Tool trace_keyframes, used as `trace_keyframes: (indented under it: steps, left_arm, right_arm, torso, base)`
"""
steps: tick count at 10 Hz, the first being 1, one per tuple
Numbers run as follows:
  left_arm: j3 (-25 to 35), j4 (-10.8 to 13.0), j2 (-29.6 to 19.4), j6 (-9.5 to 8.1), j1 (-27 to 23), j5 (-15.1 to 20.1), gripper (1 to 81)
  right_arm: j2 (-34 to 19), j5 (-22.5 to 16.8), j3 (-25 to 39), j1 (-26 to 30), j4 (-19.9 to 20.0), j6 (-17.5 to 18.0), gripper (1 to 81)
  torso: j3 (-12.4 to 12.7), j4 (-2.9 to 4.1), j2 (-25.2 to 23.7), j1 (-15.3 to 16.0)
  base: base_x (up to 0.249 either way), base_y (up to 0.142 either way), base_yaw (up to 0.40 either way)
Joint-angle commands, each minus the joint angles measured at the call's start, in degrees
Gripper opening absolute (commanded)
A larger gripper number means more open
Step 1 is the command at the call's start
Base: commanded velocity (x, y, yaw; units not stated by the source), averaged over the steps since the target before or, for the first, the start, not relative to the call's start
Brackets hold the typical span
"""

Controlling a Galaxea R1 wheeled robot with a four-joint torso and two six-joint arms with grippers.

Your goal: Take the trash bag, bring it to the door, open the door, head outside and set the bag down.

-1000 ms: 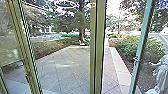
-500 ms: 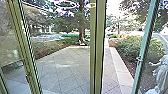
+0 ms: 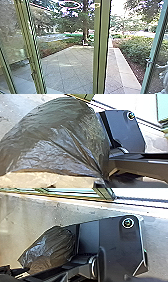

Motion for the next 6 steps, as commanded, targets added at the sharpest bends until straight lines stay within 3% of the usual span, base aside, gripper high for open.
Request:
trace_keyframes:
  steps: [1, 2, 6]
  left_arm:
    - [0.10, 0.38, -0.38, 0.16, -2.91, 2.81, 1.0]
    - [0.01, 0.38, -0.47, 0.16, -2.92, 2.72, 1.0]
    - [-0.34, 0.47, -0.38, 0.17, -3.96, 2.89, 1.0]
  right_arm:
    - [0.05, -0.82, -1.70, 2.73, -0.22, -0.36, 81.1]
    - [1.90, 0.76, -5.12, 1.24, 0.04, -0.36, 81.1]
    - [11.91, 2.00, -19.54, -2.63, -0.58, -0.62, 81.1]
  torso:
    - [0.00, -0.09, 0.00, 0.00]
    - [0.00, 0.83, 0.00, 0.00]
    - [0.02, 0.94, -0.02, 0.00]
  base:
    - [0.000, 0.000, 0.000]
    - [0.000, 0.000, 0.000]
    - [0.000, 0.000, 0.000]
